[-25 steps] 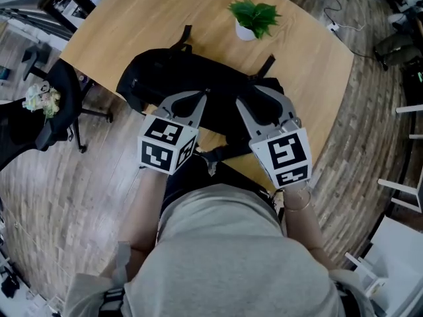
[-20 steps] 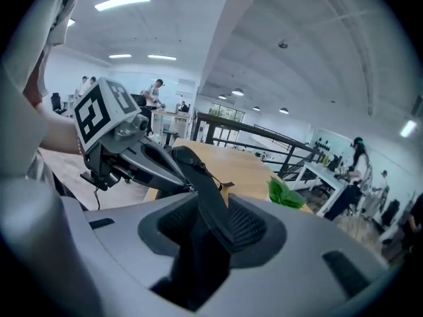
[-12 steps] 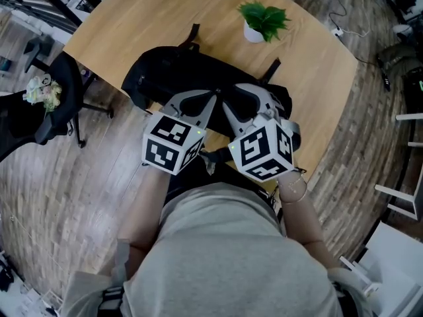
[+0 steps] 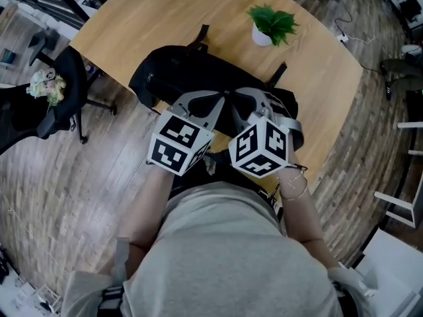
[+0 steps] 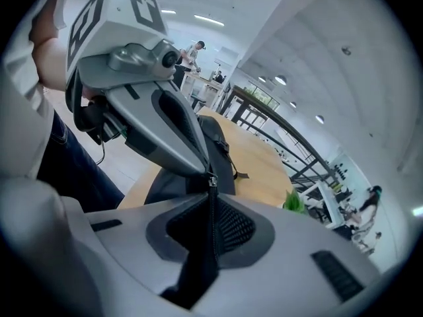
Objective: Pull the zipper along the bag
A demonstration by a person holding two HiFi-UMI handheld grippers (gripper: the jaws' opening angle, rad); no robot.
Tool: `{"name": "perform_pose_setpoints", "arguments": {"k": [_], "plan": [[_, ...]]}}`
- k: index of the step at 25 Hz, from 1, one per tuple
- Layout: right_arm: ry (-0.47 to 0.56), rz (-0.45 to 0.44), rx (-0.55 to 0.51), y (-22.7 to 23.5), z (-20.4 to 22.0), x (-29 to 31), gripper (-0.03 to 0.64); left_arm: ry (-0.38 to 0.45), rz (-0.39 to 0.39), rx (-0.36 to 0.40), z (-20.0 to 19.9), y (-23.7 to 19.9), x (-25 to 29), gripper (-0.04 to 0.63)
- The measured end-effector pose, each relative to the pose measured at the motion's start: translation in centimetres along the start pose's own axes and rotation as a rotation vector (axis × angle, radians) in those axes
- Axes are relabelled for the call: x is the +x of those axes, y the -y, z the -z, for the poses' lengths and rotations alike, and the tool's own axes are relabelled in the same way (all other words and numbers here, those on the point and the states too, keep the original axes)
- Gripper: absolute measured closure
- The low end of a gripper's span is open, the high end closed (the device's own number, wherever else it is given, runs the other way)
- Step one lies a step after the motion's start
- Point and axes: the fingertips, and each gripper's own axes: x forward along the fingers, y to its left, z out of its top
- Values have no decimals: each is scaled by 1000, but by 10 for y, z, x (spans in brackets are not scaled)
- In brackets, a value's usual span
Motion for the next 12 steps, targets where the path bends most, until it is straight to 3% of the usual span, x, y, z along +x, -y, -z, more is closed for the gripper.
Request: {"name": "perform_pose_setpoints", "arguments": {"k": [12], "plan": [[-13, 80, -9, 0, 3, -3, 581, 14, 27, -44, 4, -4, -3, 577]]}}
